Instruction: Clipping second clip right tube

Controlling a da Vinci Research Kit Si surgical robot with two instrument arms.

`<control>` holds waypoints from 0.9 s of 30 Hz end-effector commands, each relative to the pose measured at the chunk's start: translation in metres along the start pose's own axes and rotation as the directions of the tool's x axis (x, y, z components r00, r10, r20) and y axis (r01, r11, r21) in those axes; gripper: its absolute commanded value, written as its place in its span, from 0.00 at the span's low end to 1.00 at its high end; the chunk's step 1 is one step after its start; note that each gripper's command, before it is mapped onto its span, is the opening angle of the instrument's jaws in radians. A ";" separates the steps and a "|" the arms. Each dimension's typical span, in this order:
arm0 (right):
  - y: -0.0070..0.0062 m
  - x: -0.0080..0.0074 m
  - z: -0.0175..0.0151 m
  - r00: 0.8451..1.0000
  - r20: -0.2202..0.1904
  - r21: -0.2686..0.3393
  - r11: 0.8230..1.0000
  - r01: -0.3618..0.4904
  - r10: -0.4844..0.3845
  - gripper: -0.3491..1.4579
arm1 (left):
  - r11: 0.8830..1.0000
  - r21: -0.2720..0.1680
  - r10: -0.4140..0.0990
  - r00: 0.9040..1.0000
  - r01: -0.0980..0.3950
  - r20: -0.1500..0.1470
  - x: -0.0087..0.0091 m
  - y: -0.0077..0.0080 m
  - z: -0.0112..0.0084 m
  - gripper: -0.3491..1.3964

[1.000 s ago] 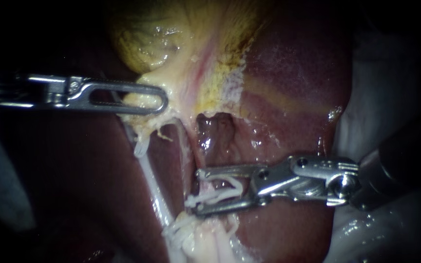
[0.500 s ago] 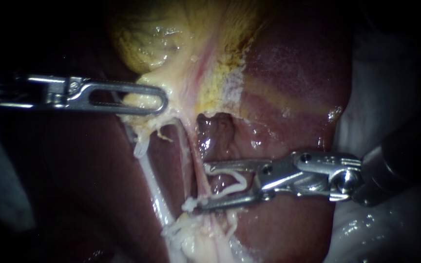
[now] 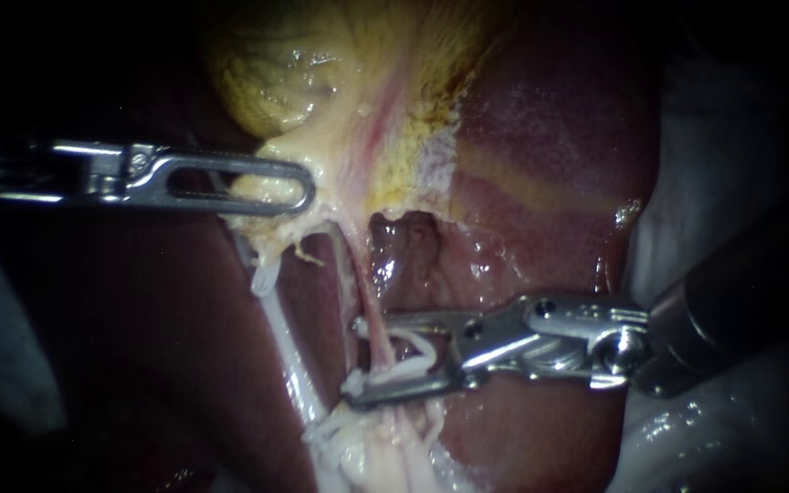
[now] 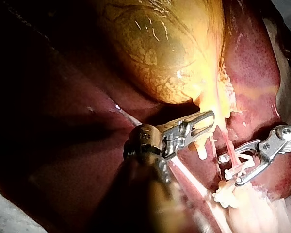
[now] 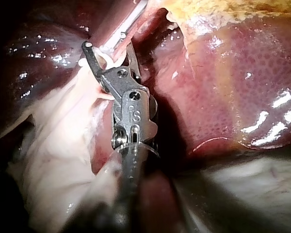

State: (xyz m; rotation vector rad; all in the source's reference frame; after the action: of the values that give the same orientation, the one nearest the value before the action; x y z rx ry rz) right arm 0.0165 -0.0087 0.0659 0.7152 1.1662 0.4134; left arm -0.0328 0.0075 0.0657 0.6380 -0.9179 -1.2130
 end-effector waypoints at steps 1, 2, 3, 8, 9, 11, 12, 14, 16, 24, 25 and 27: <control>-0.0001 0.0001 0.0002 1.000 0.002 0.006 1.000 0.000 0.000 0.45 | 1.000 -0.001 0.000 1.000 0.000 0.000 0.0001 0.0000 0.0001 0.00; -0.0001 0.0002 0.0003 1.000 0.000 0.009 1.000 0.000 0.000 0.45 | 1.000 -0.001 0.000 1.000 0.000 0.000 0.0001 0.0000 0.0001 0.00; -0.0002 0.0002 0.0005 1.000 -0.003 0.010 1.000 0.000 0.000 0.45 | 1.000 -0.001 0.000 1.000 0.000 0.000 0.0001 0.0000 0.0001 0.00; -0.0004 0.0004 0.0010 1.000 -0.020 0.032 0.999 -0.006 0.007 0.45 | 1.000 -0.001 -0.001 1.000 0.001 0.001 0.0001 0.0000 0.0002 0.00; -0.0004 0.0005 0.0011 1.000 -0.027 0.038 0.999 -0.010 0.011 0.45 | 1.000 -0.001 -0.001 1.000 0.001 0.001 0.0001 -0.0001 0.0002 0.00; -0.0005 0.0005 0.0013 1.000 -0.028 0.049 0.999 -0.012 0.013 0.44 | 1.000 -0.001 -0.001 1.000 0.001 0.001 0.0000 -0.0001 0.0002 0.00; -0.0005 0.0006 0.0013 1.000 -0.026 0.056 0.998 -0.010 0.012 0.44 | 1.000 -0.001 -0.001 1.000 0.001 0.001 0.0000 -0.0001 0.0002 0.00; -0.0007 0.0006 0.0015 0.999 -0.029 0.058 0.998 -0.015 0.017 0.44 | 1.000 -0.001 -0.001 1.000 0.001 0.001 0.0000 -0.0001 0.0002 0.00; -0.0008 0.0007 0.0016 0.999 -0.029 0.058 0.998 -0.015 0.017 0.44 | 1.000 -0.001 -0.001 1.000 0.001 0.001 0.0000 -0.0001 0.0003 0.00; -0.0008 0.0008 0.0010 0.999 -0.030 0.056 0.998 -0.022 0.024 0.23 | 1.000 -0.002 -0.001 1.000 0.001 0.001 0.0001 -0.0001 0.0003 0.00; -0.0009 0.0008 0.0007 0.999 -0.030 0.055 0.998 -0.029 0.030 0.15 | 1.000 -0.002 -0.001 1.000 0.001 0.001 0.0001 -0.0001 0.0003 0.00; -0.0010 0.0008 0.0002 0.998 -0.031 0.051 0.997 -0.053 0.055 0.00 | 1.000 -0.002 -0.001 1.000 0.001 0.001 0.0001 -0.0001 0.0003 0.00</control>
State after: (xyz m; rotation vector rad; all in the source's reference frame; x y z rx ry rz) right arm 0.0167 -0.0089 0.0647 0.7911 1.1912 0.4540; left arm -0.0331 0.0075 0.0658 0.6364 -0.9176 -1.2148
